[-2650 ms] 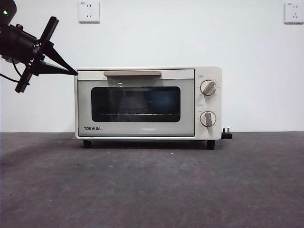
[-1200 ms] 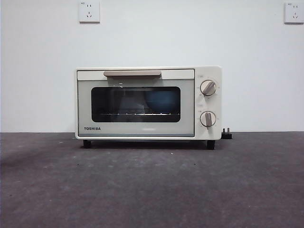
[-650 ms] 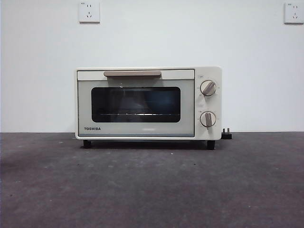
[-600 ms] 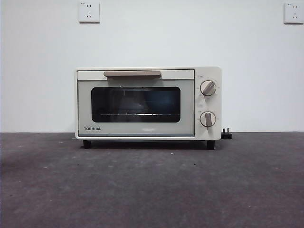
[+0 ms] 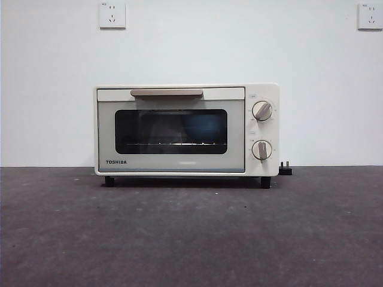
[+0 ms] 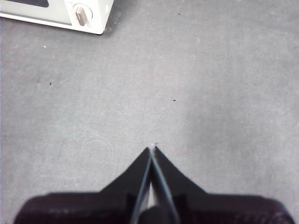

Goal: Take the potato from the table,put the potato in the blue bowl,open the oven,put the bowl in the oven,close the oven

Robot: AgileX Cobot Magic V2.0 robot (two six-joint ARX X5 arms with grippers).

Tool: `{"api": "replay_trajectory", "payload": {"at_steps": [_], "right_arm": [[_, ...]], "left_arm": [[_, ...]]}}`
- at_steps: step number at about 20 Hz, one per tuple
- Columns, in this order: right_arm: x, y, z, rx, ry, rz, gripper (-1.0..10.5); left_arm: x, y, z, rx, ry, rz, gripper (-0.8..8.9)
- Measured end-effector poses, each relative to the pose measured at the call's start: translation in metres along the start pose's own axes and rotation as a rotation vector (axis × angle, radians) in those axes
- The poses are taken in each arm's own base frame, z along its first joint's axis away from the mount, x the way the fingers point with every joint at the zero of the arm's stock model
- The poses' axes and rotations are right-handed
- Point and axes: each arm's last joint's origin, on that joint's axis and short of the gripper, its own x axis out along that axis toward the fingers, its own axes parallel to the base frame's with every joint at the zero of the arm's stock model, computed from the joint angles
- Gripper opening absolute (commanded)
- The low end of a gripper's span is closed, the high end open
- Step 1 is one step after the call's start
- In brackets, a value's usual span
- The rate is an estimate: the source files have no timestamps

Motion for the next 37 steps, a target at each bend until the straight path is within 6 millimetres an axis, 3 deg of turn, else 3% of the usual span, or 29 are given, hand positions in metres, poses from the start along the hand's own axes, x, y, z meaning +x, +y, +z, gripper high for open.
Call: {"api": "replay_trajectory", "payload": {"at_steps": [5,9,30,34,37], "right_arm": [[0.0,0.0,0.0,0.0,0.0,0.0,0.0],[0.001,0.0,0.0,-0.002,0.005,-0.001,0.0],[0.011,0.006,0.006,-0.021,0.052,-0.01,0.0],[-0.001,-0.007,0.001,0.004,-0.025,-0.063,0.0],[-0.001,-0.017,-0.004,0.109,-0.2,-0.13,0.0]], "left_arm": [[-0.011,0.002,-0.012,0.002,0.097,0.093,-0.04],[-0.014,0.005,-0.008,0.003,0.042,0.144,-0.04],[-0.013,0.001,-0.009,-0.023,0.056,0.096,-0.04],[-0.012,0.001,-0.009,-0.023,0.062,0.096,-0.04],[-0.012,0.001,-0.01,-0.024,0.065,0.096,-0.04]]}}
